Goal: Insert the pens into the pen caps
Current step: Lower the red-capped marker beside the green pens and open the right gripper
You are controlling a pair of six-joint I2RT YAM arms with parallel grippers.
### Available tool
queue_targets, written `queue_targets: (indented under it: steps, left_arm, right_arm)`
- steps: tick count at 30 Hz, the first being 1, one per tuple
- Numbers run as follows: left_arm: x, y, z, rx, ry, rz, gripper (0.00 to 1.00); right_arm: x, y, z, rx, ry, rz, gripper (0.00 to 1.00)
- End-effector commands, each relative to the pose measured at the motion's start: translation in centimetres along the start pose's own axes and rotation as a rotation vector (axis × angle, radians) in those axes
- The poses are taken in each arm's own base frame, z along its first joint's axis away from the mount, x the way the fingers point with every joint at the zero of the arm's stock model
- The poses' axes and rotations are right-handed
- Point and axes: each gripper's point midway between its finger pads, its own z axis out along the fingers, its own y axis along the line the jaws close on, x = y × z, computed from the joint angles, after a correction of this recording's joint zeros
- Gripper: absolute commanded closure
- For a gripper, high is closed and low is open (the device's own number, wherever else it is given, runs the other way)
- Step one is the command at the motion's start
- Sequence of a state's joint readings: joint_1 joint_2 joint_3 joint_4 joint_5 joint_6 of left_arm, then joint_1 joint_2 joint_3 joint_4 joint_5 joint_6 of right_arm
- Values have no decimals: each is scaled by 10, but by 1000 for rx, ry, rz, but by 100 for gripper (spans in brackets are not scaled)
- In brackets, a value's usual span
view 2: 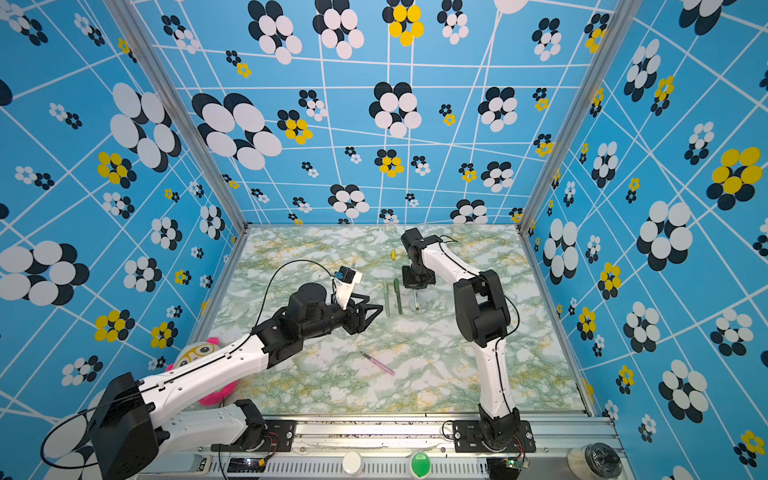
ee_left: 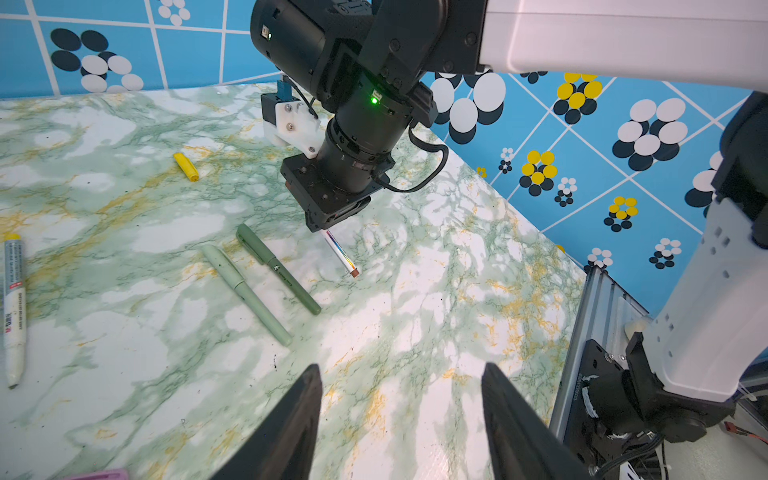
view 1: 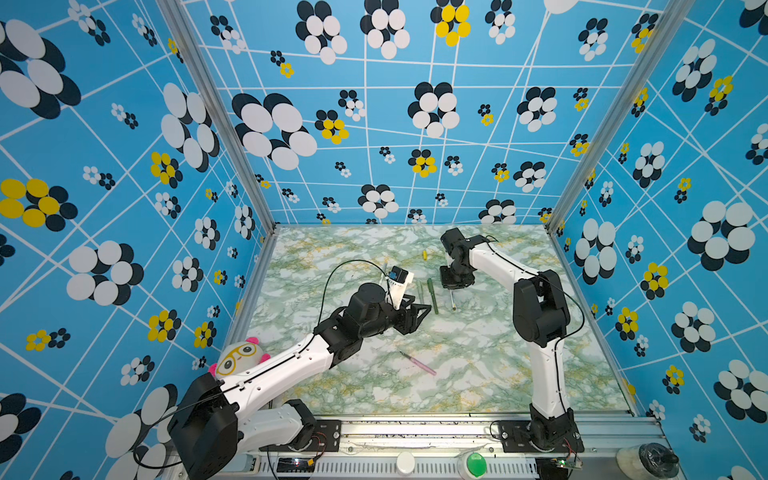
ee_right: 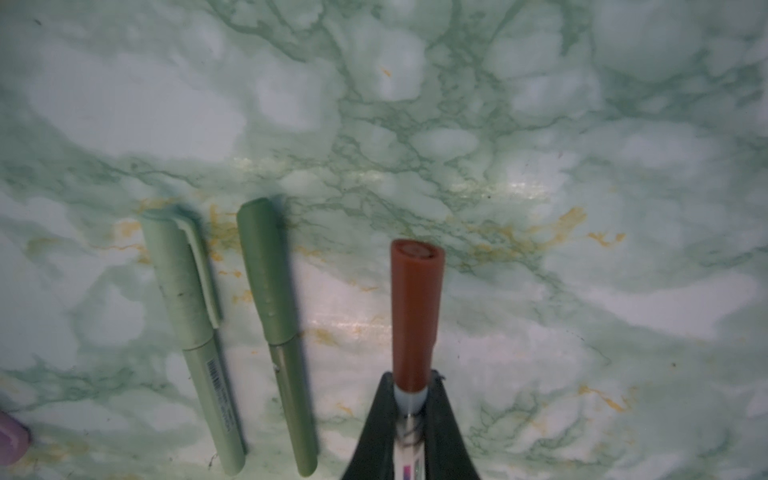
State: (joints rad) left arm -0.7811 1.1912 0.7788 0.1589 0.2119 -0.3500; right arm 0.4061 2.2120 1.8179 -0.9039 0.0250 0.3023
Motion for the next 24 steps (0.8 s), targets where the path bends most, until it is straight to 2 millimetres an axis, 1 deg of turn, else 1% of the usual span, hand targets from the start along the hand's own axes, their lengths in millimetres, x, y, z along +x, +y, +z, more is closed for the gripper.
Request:
queue_targets:
  steps: [1, 6, 18, 24]
  left_arm:
    - [-1, 2, 0, -10, 2, 9, 38]
    - [-2, 2, 2, -8, 9, 11, 38]
    - [-2, 3, 9, -1, 18, 5, 38]
    - [-1, 4, 9, -6, 19, 5, 38]
  right_arm:
    - [5, -8, 9, 46, 51, -17, 99]
    - [3, -5, 18, 39, 62, -19, 99]
    - [-3, -2, 29, 36, 71, -10, 98]
    - [-4, -3, 34, 41, 75, -7, 94]
